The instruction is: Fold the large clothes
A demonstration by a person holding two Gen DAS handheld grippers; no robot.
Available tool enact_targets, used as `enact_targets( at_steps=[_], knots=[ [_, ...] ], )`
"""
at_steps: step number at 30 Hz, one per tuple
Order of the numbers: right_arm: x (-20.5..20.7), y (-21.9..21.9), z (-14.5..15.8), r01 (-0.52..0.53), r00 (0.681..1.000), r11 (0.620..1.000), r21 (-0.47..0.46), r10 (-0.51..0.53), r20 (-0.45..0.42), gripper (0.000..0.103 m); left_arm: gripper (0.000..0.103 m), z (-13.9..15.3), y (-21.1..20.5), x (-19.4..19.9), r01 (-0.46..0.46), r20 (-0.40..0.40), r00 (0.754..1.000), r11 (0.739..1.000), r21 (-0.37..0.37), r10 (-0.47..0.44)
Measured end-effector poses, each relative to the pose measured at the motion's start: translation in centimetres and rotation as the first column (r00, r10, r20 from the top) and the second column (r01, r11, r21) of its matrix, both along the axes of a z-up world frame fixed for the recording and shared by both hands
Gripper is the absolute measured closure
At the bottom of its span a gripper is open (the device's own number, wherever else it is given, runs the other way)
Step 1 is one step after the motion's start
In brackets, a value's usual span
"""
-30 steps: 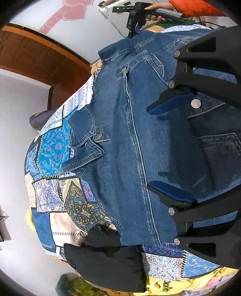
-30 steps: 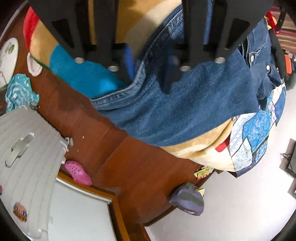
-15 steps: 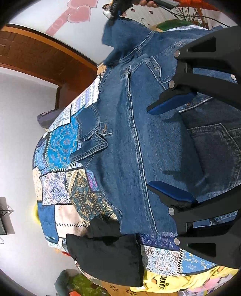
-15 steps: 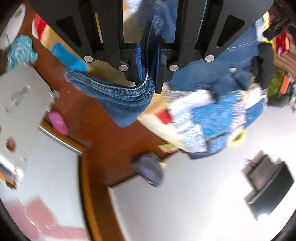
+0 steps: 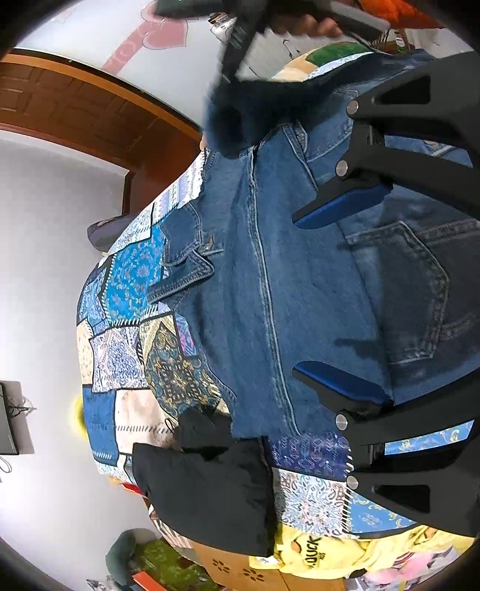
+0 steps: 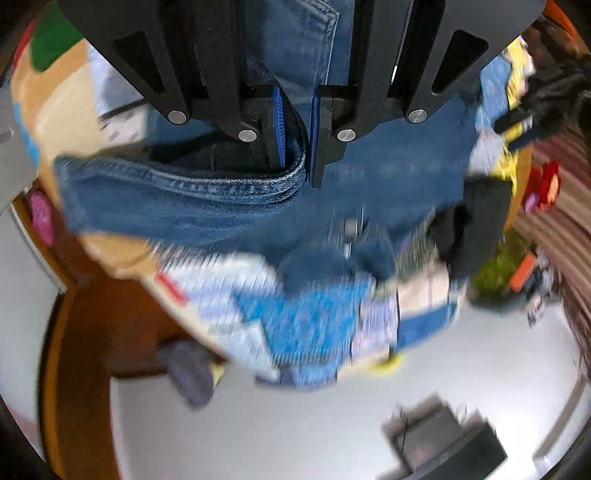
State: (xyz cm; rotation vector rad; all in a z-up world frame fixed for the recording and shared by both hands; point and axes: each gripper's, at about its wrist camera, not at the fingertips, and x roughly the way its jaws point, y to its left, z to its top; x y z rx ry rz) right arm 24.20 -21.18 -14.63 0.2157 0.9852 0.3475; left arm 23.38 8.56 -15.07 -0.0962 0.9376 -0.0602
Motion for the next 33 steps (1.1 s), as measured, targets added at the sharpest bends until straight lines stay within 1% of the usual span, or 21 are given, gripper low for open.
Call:
enact_targets(
  at_steps=[1, 4, 7, 8, 9, 10, 11, 12, 14, 15, 19, 23, 27, 31, 33],
  knots=[
    [0.1, 0.7, -1.2, -0.021, 0.999, 1.000, -0.015, 0.021, -0.030, 0.092, 0.030, -0.1, 0.2, -0.1, -0.001, -0.002, 1.000, 1.000, -0.001, 0.001],
    [-0.2, 2.5, -2.5, -0.062, 0.996, 0.996, -0.068, 0.058, -0.061, 0.089, 0.030, -0.7, 0.8, -0.6, -0.009, -0.015, 1.000, 1.000, -0.002, 0.009],
    [-0.8, 3.2, -1.9, -0.097, 0.994, 0.986, -0.134, 0.090, -0.062, 0.088, 0.030, -1.3, 1.2, -0.8, -0.016, -0.029, 0.999, 1.000, -0.004, 0.016],
    [-1.3, 3.0, -1.5, -0.110, 0.992, 0.984, -0.139, 0.102, -0.068, 0.083, 0.030, -1.4, 1.2, -0.8, -0.018, -0.031, 0.999, 1.000, -0.006, 0.017],
    [-1.4, 2.9, -1.2, -0.137, 0.988, 0.982, -0.128, 0.126, -0.089, 0.080, 0.030, -1.5, 1.3, -0.7, -0.021, -0.034, 0.999, 1.000, -0.010, 0.021],
    [-1.7, 2.6, -0.8, -0.155, 0.984, 0.982, -0.107, 0.145, -0.102, 0.075, 0.030, -1.6, 1.3, -0.7, -0.024, -0.036, 0.999, 1.000, -0.016, 0.024],
    [-1.8, 2.4, -0.5, -0.161, 0.983, 0.982, -0.094, 0.152, -0.099, 0.072, 0.030, -1.7, 1.2, -0.6, -0.026, -0.036, 0.999, 0.999, -0.021, 0.025],
    [-2.3, 1.8, 0.0, -0.161, 0.985, 0.984, -0.077, 0.155, -0.078, 0.070, 0.030, -1.7, 1.2, -0.6, -0.026, -0.035, 0.999, 0.999, -0.024, 0.025],
    [-3.0, 0.9, 1.0, -0.152, 0.988, 0.986, -0.074, 0.149, -0.045, 0.065, 0.030, -1.7, 0.9, -0.4, -0.030, -0.028, 0.999, 0.999, -0.015, 0.029],
    [-3.3, 0.4, 1.5, -0.144, 0.989, 0.987, -0.076, 0.142, -0.030, 0.064, 0.030, -1.7, 0.7, -0.4, -0.033, -0.025, 0.999, 0.999, -0.008, 0.032],
    [-3.5, -2.3, 2.6, -0.078, 0.997, 0.995, -0.065, 0.079, 0.005, 0.063, 0.030, -1.5, -0.1, 0.2, -0.030, -0.022, 0.999, 1.000, -0.006, 0.029],
    [-2.5, -6.1, 2.0, 0.036, 0.999, 0.998, -0.050, -0.036, -0.012, 0.060, 0.030, -1.3, -0.9, 0.8, -0.023, -0.017, 1.000, 1.000, -0.005, 0.023],
    [-1.1, -9.7, 0.0, 0.151, 0.984, 0.989, 0.008, -0.149, -0.101, 0.060, 0.030, -1.2, -1.9, 1.4, -0.015, -0.018, 1.000, 1.000, -0.007, 0.015],
    [0.3, -12.9, -2.7, 0.269, 0.948, 0.959, 0.084, -0.249, -0.197, 0.060, 0.030, -1.5, -2.9, 2.2, -0.007, -0.024, 1.000, 1.000, 0.014, 0.007],
    [0.9, -13.9, -3.8, 0.305, 0.932, 0.944, 0.128, -0.268, -0.245, 0.060, 0.030, -1.8, -3.3, 2.5, -0.003, -0.032, 0.999, 1.000, 0.028, 0.004]
  ],
)
